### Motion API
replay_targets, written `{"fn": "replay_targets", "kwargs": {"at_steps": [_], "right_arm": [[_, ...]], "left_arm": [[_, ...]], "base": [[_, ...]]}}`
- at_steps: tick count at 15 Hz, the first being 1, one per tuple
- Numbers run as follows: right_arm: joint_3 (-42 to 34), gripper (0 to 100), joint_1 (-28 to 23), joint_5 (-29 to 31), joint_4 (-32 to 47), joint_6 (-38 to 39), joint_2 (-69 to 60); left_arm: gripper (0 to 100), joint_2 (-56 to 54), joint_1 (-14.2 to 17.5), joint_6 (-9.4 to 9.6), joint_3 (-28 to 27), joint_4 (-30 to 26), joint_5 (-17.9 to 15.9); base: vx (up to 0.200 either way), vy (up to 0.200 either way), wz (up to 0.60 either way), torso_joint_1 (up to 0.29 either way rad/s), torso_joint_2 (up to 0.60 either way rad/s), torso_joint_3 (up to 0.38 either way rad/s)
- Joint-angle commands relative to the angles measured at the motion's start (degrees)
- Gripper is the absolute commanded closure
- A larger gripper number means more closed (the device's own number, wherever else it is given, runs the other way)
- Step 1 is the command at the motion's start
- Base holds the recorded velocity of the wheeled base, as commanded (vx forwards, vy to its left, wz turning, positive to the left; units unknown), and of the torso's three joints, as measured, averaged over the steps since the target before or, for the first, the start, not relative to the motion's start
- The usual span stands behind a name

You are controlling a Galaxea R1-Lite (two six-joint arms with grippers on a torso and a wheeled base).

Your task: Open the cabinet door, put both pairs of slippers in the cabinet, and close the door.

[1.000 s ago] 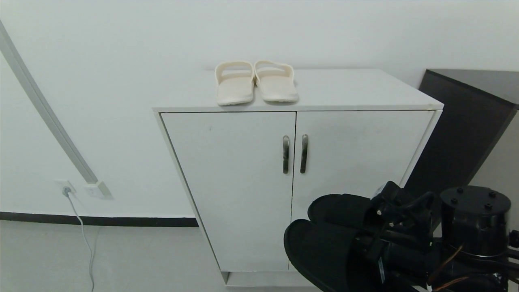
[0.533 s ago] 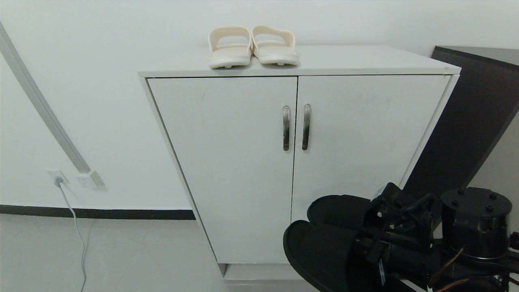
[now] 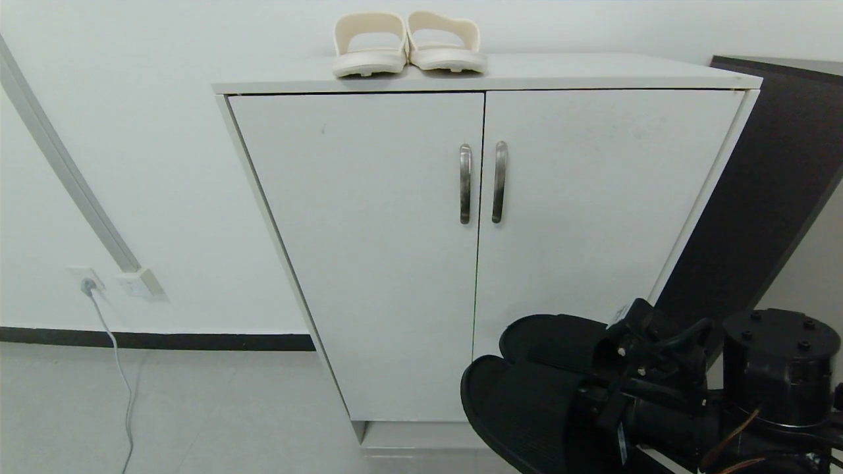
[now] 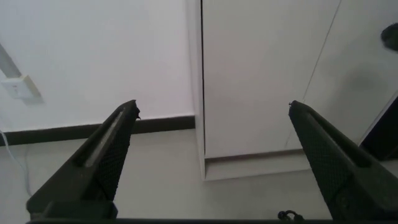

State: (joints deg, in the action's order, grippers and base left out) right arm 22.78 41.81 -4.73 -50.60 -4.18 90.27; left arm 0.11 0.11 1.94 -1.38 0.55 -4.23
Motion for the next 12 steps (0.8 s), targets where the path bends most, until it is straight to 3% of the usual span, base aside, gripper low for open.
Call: {"fn": "replay_targets", "kwargs": {"at_steps": [1,4,7,9,12], "right_arm": [[-0.02,100,0.02,-0.02,-0.02,-0.04,0.26],[-0.46,100,0.11,-0.02,-0.55,-2.06,0.17],[-0.46,100,0.11,0.07,-0.55,-1.97,0.26],[-0.46,100,0.11,-0.02,-0.55,-1.97,0.34],[-0.28,100,0.11,-0.1,-0.55,-1.88,0.34]], "left_arm": [[0,4.55,-0.37,-3.17,-8.73,-0.72,-2.54],[0,21.86,-0.37,-1.41,-12.95,1.39,-12.82],[0,36.98,-0.81,0.96,-14.88,12.81,-20.2],[0,46.3,-3.1,2.54,-17.96,19.14,-21.35],[0,57.37,-9.16,2.63,-25.34,25.47,-19.76]], "base": [[0.0,0.0,0.0,0.0,0.0,0.0],[0.0,0.0,0.0,0.0,0.0,0.0],[0.0,0.0,0.0,0.0,0.0,0.0],[0.0,0.0,0.0,0.0,0.0,0.0],[0.0,0.0,0.0,0.0,0.0,0.0]]}}
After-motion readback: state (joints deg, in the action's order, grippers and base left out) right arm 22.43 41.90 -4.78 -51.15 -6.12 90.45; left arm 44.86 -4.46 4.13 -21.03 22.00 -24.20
